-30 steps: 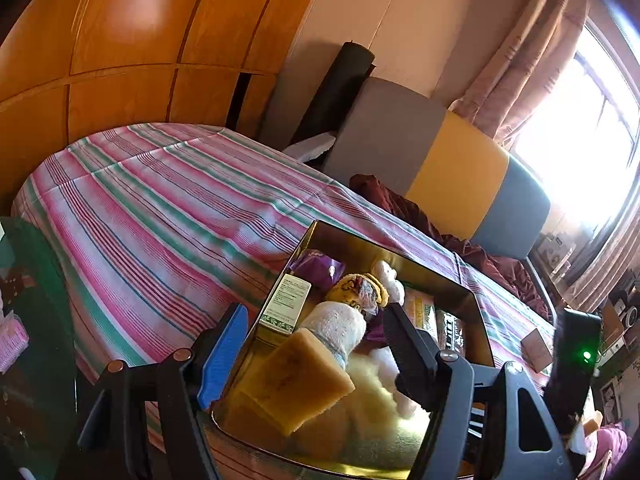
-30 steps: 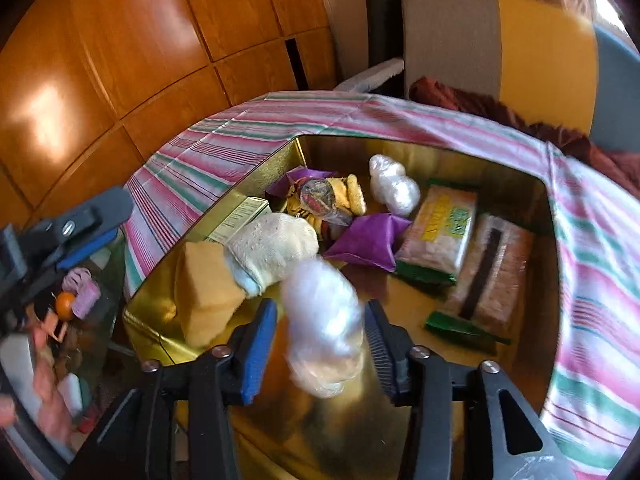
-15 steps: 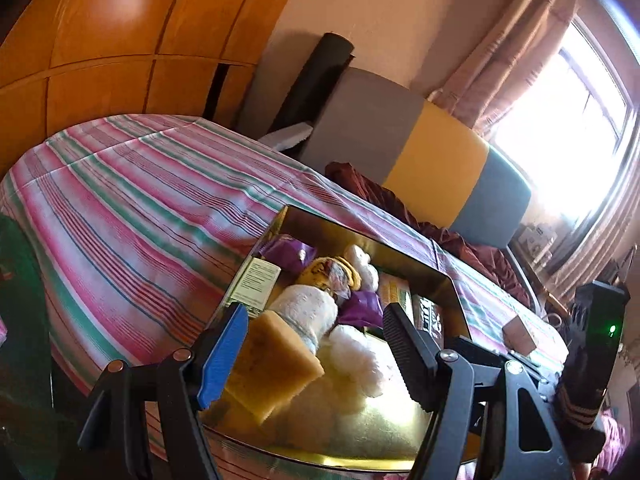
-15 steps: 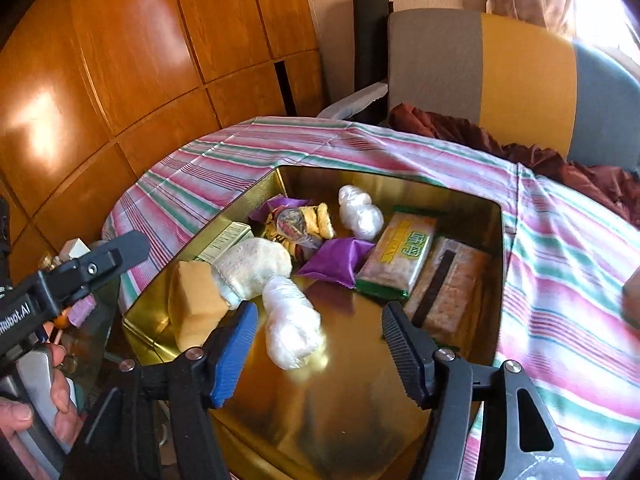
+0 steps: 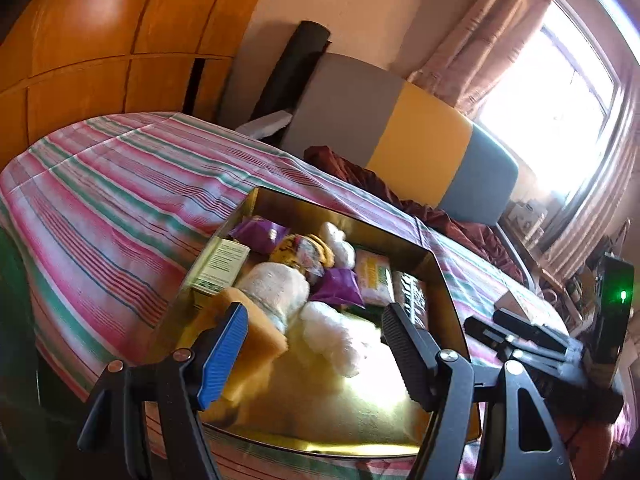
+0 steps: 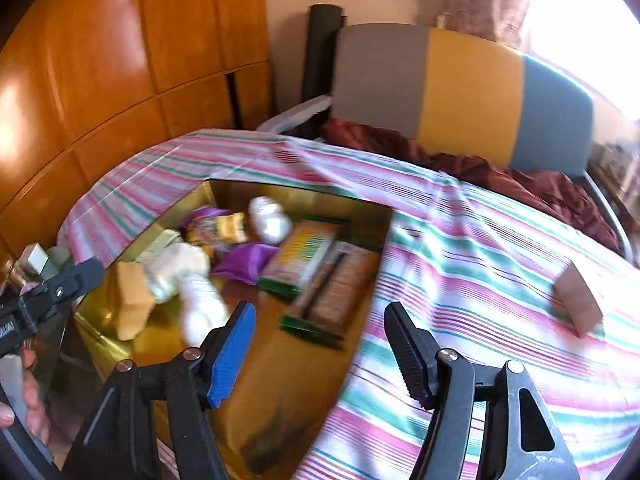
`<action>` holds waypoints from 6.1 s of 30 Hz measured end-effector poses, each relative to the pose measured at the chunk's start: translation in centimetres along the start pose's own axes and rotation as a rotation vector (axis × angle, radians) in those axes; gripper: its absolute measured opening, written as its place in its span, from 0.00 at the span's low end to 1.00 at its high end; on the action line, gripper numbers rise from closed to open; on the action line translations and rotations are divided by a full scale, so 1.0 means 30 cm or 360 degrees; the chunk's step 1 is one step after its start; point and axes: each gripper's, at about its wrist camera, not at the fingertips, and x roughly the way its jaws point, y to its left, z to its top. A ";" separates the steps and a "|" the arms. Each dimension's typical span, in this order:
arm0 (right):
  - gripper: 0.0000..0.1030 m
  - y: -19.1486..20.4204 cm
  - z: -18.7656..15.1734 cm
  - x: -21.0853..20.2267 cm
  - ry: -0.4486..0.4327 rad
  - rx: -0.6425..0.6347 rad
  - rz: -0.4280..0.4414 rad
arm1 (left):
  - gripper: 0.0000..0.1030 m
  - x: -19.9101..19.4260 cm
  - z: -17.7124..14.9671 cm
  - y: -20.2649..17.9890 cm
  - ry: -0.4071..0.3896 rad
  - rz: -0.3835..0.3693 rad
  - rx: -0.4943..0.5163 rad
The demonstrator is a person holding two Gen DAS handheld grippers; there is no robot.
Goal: Organize objects
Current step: 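Move both grippers back to the white box and remaining sponge, then grasp the second yellow sponge with the right gripper, then grasp the white printed box with the left gripper while the right gripper holds the sponge, then carry the white box and the sponge over the gold tray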
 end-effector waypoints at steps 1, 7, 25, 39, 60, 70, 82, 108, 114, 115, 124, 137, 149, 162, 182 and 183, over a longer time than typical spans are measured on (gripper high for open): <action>0.66 -0.034 -0.003 -0.009 -0.0002 0.0026 -0.0023 | 0.69 0.003 -0.006 -0.011 0.0007 -0.0011 0.0013; 0.67 -0.196 -0.030 -0.020 0.0021 0.0139 -0.0127 | 0.69 0.030 -0.042 -0.103 0.0081 -0.0093 0.0075; 0.70 -0.598 -0.207 -0.009 0.0132 0.0396 -0.0309 | 0.69 0.144 -0.123 -0.574 0.0358 -0.0386 0.0521; 0.77 -1.125 -0.132 0.027 -0.0027 0.0682 -0.0444 | 0.69 0.211 -0.249 -0.740 0.0612 -0.0429 0.0692; 0.76 -1.335 -0.135 0.030 -0.0101 0.0883 -0.0566 | 0.69 0.276 -0.260 -0.767 0.0632 -0.0433 0.0625; 0.77 -1.401 -0.102 0.183 0.0031 0.0859 -0.0278 | 0.69 0.293 -0.276 -0.792 0.0667 -0.0399 0.0690; 0.46 -1.376 -0.195 0.137 -0.0040 0.1078 -0.0175 | 0.69 0.346 -0.236 -0.876 0.0667 -0.0434 0.0695; 0.47 -1.356 -0.352 -0.009 -0.0183 0.1115 -0.0660 | 0.81 1.002 -0.152 -1.440 0.0765 -0.0095 0.0648; 0.47 -1.346 -0.348 -0.008 -0.0180 0.1089 -0.0677 | 0.56 0.999 -0.164 -1.323 0.0729 -0.0175 0.0602; 0.47 -1.345 -0.346 -0.007 -0.0178 0.1083 -0.0683 | 0.51 0.993 -0.164 -1.313 0.0712 -0.0186 0.0620; 0.47 -1.268 -0.314 -0.014 -0.0190 0.0929 -0.0714 | 0.50 0.871 -0.231 -1.219 0.0529 -0.0246 0.0788; 0.47 -1.126 -0.322 -0.034 -0.0153 0.0800 -0.0742 | 0.50 0.708 -0.269 -1.064 0.0511 -0.0340 0.0655; 0.47 -1.043 -0.322 -0.034 -0.0124 0.0691 -0.0763 | 0.50 0.440 -0.224 -0.947 0.0400 -0.0513 0.0637; 0.47 -0.957 -0.331 -0.032 -0.0094 0.0605 -0.0750 | 0.50 0.311 -0.177 -0.762 0.0345 -0.0495 0.0533; 0.47 -0.748 -0.327 -0.139 -0.0214 0.0447 -0.0624 | 0.50 0.193 -0.124 -0.507 0.0225 -0.0370 0.0439; 0.47 -0.745 -0.325 -0.136 -0.0212 0.0437 -0.0631 | 0.50 0.194 -0.119 -0.481 0.0231 -0.0350 0.0416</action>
